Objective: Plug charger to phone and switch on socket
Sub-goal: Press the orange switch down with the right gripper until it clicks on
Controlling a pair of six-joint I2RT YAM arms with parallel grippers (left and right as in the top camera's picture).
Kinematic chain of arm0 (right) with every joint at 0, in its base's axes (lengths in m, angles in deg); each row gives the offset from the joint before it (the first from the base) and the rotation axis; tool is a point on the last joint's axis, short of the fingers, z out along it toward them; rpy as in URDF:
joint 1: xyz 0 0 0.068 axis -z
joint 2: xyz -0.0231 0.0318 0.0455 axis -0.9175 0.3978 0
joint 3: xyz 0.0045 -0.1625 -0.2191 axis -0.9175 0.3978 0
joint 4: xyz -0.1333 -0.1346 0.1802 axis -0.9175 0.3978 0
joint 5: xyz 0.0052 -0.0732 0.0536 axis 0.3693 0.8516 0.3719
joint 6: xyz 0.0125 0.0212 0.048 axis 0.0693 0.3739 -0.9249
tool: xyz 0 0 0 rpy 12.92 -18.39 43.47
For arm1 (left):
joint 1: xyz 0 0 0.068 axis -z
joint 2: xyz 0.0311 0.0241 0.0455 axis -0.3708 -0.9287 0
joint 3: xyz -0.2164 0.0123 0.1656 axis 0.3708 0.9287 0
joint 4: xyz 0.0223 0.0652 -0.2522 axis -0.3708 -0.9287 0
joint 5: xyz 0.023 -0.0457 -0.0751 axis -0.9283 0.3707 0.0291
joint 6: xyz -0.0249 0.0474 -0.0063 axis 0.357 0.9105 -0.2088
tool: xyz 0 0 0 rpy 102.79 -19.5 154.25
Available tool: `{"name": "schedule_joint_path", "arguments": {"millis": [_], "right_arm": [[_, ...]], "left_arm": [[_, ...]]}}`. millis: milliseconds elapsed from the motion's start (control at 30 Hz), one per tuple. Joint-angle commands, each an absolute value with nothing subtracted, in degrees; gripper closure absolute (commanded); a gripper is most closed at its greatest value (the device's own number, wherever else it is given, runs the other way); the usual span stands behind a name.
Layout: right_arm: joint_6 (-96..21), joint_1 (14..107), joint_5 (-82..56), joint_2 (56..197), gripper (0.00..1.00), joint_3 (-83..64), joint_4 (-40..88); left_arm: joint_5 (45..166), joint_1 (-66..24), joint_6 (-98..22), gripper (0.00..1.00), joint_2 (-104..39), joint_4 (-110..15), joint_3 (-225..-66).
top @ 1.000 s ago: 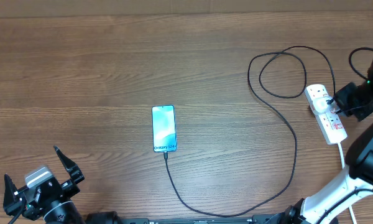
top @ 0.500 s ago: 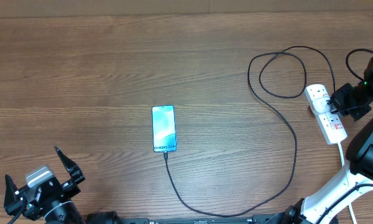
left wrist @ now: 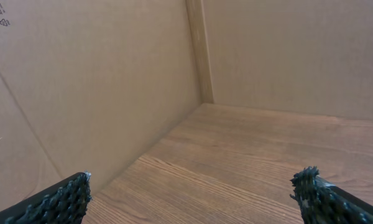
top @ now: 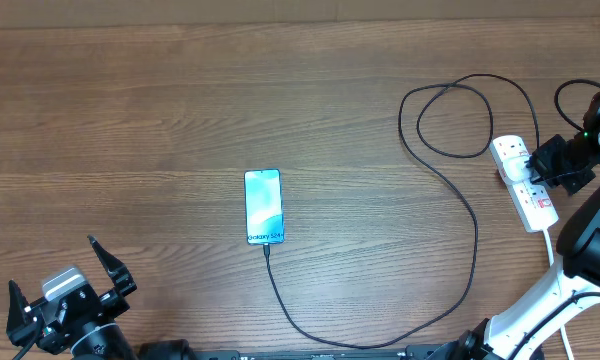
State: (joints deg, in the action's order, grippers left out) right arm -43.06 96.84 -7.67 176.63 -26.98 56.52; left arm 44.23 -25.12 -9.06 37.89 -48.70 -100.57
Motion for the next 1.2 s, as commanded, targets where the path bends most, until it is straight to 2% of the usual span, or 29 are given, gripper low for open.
{"name": "schedule_joint_path", "arguments": {"millis": [0,800,1033,1167], "right_arm": [[-42.4,95.9,-9.7,178.1,0.96,-28.1,56.2],[-42.4,93.3,-9.4,179.6,0.96,-27.5,57.6],[-48.2,93.3,1.5,176.3,0.96,-32.8,66.6],[-49.0,93.0,2.0,170.0,0.96,-33.0,67.6]], "left_arm": [[43.4,-24.8,-9.1,0.0,38.6,-48.7,-100.7],[43.4,-24.8,-9.1,0.0,38.6,-48.7,-100.7],[43.3,-24.9,-9.1,0.0,38.6,-49.1,-100.7],[43.4,-24.9,-9.1,0.0,38.6,-49.1,-100.7]]}}
